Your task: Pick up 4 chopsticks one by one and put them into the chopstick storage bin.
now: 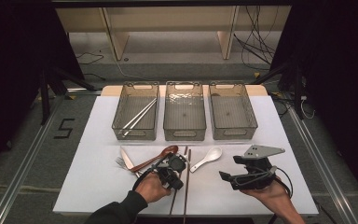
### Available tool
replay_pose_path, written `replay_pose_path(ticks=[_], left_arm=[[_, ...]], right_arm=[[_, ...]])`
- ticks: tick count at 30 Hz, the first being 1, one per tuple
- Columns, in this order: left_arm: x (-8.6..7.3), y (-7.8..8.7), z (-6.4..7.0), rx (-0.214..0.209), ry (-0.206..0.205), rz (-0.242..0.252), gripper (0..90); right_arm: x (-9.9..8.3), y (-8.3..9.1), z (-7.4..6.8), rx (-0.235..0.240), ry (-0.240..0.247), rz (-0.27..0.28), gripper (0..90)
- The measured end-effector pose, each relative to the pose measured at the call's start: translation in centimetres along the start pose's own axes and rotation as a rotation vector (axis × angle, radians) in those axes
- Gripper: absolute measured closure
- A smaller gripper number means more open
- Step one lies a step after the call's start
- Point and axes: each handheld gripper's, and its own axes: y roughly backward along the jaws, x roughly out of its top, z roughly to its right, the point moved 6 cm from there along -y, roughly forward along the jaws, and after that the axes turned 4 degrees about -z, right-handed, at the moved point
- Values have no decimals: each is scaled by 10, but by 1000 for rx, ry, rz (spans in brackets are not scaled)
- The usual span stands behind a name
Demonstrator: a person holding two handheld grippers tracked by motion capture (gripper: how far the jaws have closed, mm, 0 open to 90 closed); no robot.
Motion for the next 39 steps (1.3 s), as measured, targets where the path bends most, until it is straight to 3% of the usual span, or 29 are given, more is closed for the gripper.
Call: replay_pose_path(ticks=[15, 28, 39], left_arm=[[-2, 1, -14, -37, 95, 2, 840], [-1, 3, -15, -32, 92, 20, 847], [3, 28, -19, -72, 86, 107, 848]], right_arm=[[1, -1, 0, 0, 8, -2, 258], [1, -1, -1, 2, 7, -2, 259], [1, 0, 0, 3, 5, 3, 258]])
